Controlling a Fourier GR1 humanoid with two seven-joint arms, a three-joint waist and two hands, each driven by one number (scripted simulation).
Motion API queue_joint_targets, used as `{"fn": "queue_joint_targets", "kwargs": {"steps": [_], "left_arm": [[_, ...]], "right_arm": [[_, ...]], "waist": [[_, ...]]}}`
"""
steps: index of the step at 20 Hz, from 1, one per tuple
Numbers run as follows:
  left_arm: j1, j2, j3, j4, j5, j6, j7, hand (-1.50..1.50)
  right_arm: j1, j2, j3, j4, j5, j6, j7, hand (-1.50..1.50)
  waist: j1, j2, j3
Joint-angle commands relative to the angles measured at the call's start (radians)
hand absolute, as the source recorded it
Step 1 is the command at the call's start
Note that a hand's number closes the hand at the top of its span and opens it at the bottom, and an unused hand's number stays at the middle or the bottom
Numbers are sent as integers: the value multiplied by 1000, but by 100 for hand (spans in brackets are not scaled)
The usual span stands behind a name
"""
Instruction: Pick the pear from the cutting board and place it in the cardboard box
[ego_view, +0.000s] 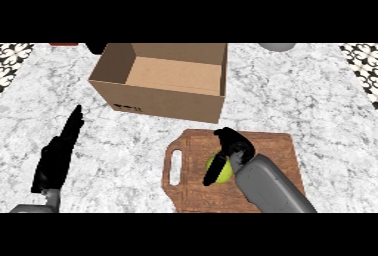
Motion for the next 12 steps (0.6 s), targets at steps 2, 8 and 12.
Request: {"fn": "queue_joint_targets", "kwargs": {"steps": [2, 8, 12], "left_arm": [[-22, 43, 70, 57, 43, -68, -46, 0], [29, -7, 24, -18, -17, -18, -25, 0], [18, -14, 29, -5, -21, -31, -25, 0]], "right_arm": [[-1, 42, -31, 62, -3, 25, 116, 150], [-26, 2, 53, 71, 199, 3, 76, 150], [-102, -88, 26, 130, 240, 53, -200, 150]], "waist": [[0, 10, 3], [3, 9, 4], [12, 13, 4]]}}
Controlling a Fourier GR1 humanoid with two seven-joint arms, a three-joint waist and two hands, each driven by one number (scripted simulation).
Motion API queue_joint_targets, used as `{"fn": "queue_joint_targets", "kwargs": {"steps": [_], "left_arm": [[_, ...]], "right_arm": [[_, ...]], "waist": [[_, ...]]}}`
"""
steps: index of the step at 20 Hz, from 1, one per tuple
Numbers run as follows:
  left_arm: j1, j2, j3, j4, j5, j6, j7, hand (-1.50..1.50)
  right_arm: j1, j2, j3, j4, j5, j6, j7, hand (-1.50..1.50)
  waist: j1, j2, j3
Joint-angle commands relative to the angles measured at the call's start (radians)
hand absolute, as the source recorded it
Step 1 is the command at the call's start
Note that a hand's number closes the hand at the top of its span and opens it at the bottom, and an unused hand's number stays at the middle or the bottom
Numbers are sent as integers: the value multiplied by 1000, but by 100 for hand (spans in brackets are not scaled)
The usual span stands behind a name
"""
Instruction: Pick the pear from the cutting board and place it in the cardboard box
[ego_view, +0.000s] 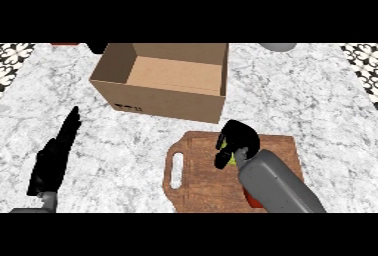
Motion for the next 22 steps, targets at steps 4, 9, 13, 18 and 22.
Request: {"fn": "queue_joint_targets", "kwargs": {"steps": [4, 9, 13, 18, 22], "left_arm": [[-29, -7, -27, -1, -5, -22, -11, 0], [-45, -26, -38, 2, -11, -15, -23, 0], [-59, -17, -36, 8, -11, -27, -16, 0], [-72, -19, -40, 23, -15, -33, -22, 0], [-102, -50, -60, 19, -27, -15, 15, 0]], "right_arm": [[-208, -264, 37, -10, 62, 145, -507, 150], [-273, -410, 17, 24, 106, 76, -866, 150], [-332, -509, -45, 135, 137, -28, -1109, 150], [-395, -508, -159, 307, 29, -63, -1410, 150], [-444, -416, -267, 370, -133, -10, -1571, 150]], "waist": [[60, 36, 9], [74, 58, 11], [83, 61, 10], [91, 56, 9], [89, 51, 9]]}}
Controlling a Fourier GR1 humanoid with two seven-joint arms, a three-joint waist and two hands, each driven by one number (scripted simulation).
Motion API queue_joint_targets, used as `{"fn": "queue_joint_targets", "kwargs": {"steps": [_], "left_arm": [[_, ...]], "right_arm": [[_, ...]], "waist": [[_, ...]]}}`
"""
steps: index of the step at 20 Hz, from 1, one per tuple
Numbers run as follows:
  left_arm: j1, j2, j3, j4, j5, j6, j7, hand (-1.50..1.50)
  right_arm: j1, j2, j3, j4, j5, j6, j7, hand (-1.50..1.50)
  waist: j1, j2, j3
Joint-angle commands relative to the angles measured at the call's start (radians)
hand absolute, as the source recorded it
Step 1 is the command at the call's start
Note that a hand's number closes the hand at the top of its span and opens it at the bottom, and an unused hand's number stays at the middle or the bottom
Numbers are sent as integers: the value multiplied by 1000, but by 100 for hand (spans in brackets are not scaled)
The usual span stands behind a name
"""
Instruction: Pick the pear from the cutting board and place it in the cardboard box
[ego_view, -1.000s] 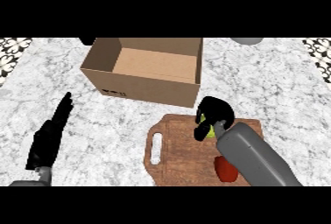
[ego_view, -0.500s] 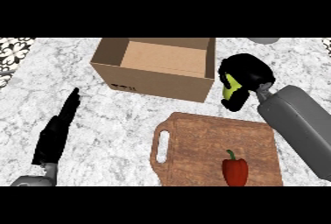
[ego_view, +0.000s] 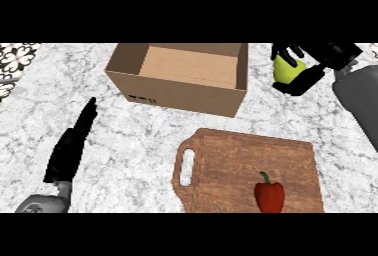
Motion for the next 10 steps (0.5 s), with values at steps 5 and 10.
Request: {"fn": "queue_joint_targets", "kwargs": {"steps": [5, 10], "left_arm": [[5, -3, -3, 17, -17, 1, -26, 0], [32, 21, 28, 22, -4, -16, -30, 0]], "right_arm": [[-168, 48, -142, 236, -163, 150, -346, 150], [-313, 155, -151, 392, -146, 189, -376, 150]], "waist": [[8, -8, -4], [-17, -23, -6]]}}
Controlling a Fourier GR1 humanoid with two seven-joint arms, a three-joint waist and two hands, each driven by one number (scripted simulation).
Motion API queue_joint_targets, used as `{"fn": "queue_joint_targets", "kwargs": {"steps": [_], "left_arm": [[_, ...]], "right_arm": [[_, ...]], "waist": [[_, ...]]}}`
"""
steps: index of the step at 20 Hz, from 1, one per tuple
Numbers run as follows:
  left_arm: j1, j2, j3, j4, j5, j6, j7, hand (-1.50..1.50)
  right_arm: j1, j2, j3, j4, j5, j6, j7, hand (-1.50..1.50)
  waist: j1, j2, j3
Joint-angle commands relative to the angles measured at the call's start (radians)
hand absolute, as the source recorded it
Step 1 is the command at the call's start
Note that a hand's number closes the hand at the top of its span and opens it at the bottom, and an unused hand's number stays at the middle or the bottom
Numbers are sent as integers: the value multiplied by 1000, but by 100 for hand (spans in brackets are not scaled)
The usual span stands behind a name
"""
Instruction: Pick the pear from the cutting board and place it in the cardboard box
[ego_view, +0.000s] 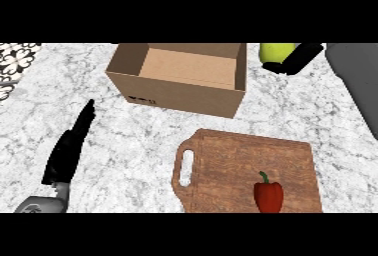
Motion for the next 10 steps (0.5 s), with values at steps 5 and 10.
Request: {"fn": "queue_joint_targets", "kwargs": {"steps": [5, 10], "left_arm": [[-5, -13, 0, -4, -22, 12, 28, 0], [-27, 3, 39, 20, -3, -10, 8, 0]], "right_arm": [[-244, 147, -23, 248, 46, -15, 13, 150], [-298, 199, -11, 334, 91, -25, -6, 150]], "waist": [[-13, -6, -2], [-26, -6, -3]]}}
